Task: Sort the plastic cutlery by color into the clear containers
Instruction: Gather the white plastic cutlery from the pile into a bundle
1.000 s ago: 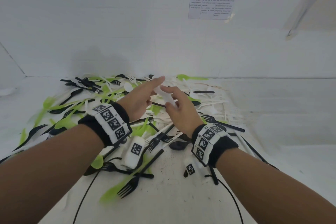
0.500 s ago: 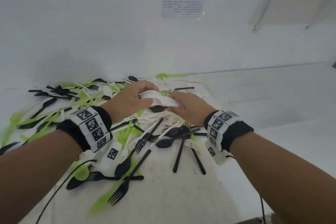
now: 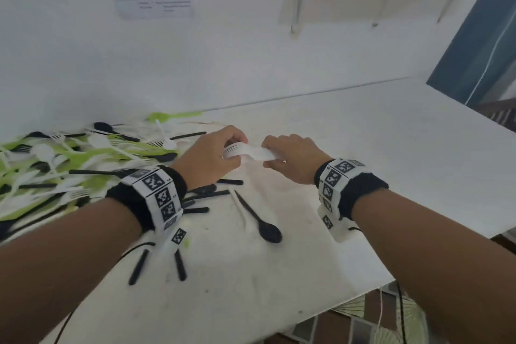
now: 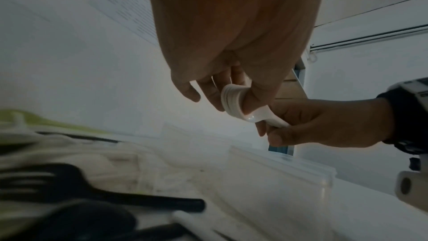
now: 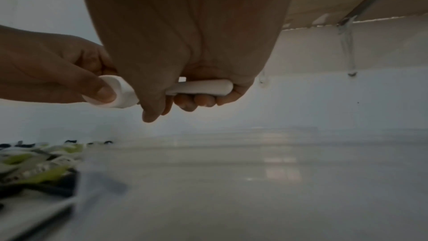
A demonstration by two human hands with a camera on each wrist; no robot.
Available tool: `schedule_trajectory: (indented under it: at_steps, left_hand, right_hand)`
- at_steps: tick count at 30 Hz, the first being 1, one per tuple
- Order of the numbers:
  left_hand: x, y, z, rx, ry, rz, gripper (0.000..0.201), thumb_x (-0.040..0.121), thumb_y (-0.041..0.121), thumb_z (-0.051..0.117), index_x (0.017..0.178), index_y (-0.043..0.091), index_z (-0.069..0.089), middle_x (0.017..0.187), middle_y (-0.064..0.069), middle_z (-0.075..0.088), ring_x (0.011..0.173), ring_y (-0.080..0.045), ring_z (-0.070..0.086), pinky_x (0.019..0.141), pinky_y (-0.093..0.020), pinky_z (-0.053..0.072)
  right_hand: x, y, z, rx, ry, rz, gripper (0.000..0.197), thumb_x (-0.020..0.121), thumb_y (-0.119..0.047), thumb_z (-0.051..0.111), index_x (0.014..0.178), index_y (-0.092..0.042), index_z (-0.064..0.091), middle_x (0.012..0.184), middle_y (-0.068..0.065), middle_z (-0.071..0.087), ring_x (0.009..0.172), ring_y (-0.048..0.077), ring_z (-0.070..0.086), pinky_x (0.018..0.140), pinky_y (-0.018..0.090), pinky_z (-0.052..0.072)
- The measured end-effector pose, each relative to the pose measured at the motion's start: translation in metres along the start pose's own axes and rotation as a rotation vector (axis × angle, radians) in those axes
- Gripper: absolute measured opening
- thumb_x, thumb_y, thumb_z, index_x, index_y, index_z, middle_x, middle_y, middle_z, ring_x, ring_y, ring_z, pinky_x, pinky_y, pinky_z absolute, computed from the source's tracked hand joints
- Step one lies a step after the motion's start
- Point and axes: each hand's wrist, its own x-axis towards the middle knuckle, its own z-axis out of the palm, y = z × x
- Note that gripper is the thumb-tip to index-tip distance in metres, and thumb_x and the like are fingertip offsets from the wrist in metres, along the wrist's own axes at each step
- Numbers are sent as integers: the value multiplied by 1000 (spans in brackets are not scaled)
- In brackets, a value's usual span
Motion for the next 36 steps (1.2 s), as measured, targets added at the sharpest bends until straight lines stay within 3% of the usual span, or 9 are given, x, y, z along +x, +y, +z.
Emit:
schedule_trajectory:
  at_steps: [5, 7, 12, 15, 19, 22, 25, 31, 36]
  left_hand:
    - [29, 30, 58, 88, -47, -134, 29, 83, 31, 67, 111, 30, 61, 98, 12, 68, 76, -2, 60, 74, -29, 45]
    - [39, 35, 76, 195, -51, -176, 36, 77, 41, 60, 112, 32, 61, 100, 15, 66, 89, -8, 56, 90, -33, 37]
    - [53, 37, 105, 424, -79, -214, 32, 84, 26, 62, 114, 36, 55, 102, 11, 57, 115, -17, 38, 109, -36, 16]
    - [54, 35, 109, 538, -71, -239, 32, 85, 30, 64, 116, 35, 57, 109, 10, 49, 119, -21, 34, 108, -39, 19]
    - [54, 34, 110, 569, -122, -292, 31, 84, 36, 68, 114, 35, 60, 121, 5, 32, 114, -23, 26, 100, -33, 20]
    - [56, 39, 112, 672, -135, -260, 31, 87, 27, 66, 117, 29, 58, 125, 0, 32, 111, -25, 31, 99, -35, 33]
    - [61, 45, 113, 857, -156, -237, 35, 87, 17, 64, 120, 24, 57, 126, -6, 36, 105, -28, 41, 89, -35, 42]
    - [68, 49, 118, 1091, -180, -216, 25, 85, 13, 61, 109, 18, 60, 124, -10, 40, 99, -29, 47, 76, -35, 36]
    - [68, 38, 109, 848, -151, -235, 35, 88, 40, 69, 120, 27, 64, 123, -2, 42, 104, -26, 45, 91, -38, 42]
  right_hand:
    - [-15, 66, 2, 36, -124, -4, 23, 101, -43, 53, 119, -30, 49, 107, -4, 58, 104, 25, 52, 88, 43, 40]
    - [-15, 83, 3, 52, -179, 2, 26, 99, -47, 56, 118, -31, 49, 105, -5, 58, 103, 24, 53, 89, 43, 41]
    - [-14, 106, 12, 282, -302, 32, 38, 91, -53, 65, 115, -37, 40, 92, -1, 65, 81, 21, 62, 83, 42, 51]
    - [-6, 108, 11, 289, -329, -8, 32, 94, -41, 65, 114, -36, 41, 98, 2, 64, 88, 24, 61, 91, 45, 51]
    - [5, 107, 11, 190, -267, -18, 32, 88, -40, 76, 117, -35, 63, 112, -3, 54, 107, 20, 53, 97, 41, 46]
    - [12, 101, 16, 83, -201, 0, 33, 83, -41, 80, 115, -37, 70, 107, -6, 49, 103, 16, 44, 90, 36, 45]
    - [18, 94, 20, 140, -214, 28, 33, 79, -31, 85, 108, -28, 71, 97, -11, 55, 98, 15, 56, 84, 31, 47]
    - [21, 93, 28, 257, -149, 67, 33, 79, -19, 79, 109, -22, 66, 92, -11, 63, 91, 13, 60, 76, 23, 45]
    - [21, 94, 24, 264, -194, 57, 46, 74, -38, 87, 113, -27, 65, 97, -12, 63, 93, 10, 59, 84, 28, 50]
